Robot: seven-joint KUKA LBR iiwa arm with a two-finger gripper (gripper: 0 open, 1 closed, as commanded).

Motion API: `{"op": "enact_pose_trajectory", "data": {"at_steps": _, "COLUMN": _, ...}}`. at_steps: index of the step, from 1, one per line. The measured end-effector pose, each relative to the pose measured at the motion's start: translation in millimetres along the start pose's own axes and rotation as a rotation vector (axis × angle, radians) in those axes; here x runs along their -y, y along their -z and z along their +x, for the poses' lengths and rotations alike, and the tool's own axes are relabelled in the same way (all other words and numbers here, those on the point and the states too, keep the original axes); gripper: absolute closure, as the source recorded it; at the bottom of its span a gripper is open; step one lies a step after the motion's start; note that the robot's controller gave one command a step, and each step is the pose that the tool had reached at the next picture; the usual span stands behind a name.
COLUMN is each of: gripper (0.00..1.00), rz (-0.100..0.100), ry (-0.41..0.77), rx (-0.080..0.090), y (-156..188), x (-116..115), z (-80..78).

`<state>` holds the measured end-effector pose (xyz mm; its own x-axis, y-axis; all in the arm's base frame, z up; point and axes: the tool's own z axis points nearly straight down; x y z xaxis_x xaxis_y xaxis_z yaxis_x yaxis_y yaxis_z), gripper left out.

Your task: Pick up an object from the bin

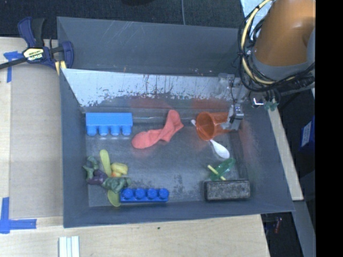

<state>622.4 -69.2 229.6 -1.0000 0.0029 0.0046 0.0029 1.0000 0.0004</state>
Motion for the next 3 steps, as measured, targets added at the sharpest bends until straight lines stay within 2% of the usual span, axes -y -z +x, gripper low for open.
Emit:
{"op": "enact_pose_trajectory", "data": {"at_steps": 1, "gripper": 0.0, "rz": 0.001, "ry": 0.001, "rx": 0.009, "y": 5.4, "x": -0.3, "z": -1.3}}
{"op": "enact_pose_trajectory", "data": {"at_steps": 2, "gripper": 0.0, "rz": 0.004, "ry": -0.023, "rx": 0.021, "y": -15.5, "x": -9.8, "z": -2.3}}
{"op": "enact_pose_trajectory", "data": {"at_steps": 3, "gripper": 0.0, "rz": 0.004, "ry": 0.157, "rx": 0.011, "y": -47.4, "x": -21.6, "z": 23.4}}
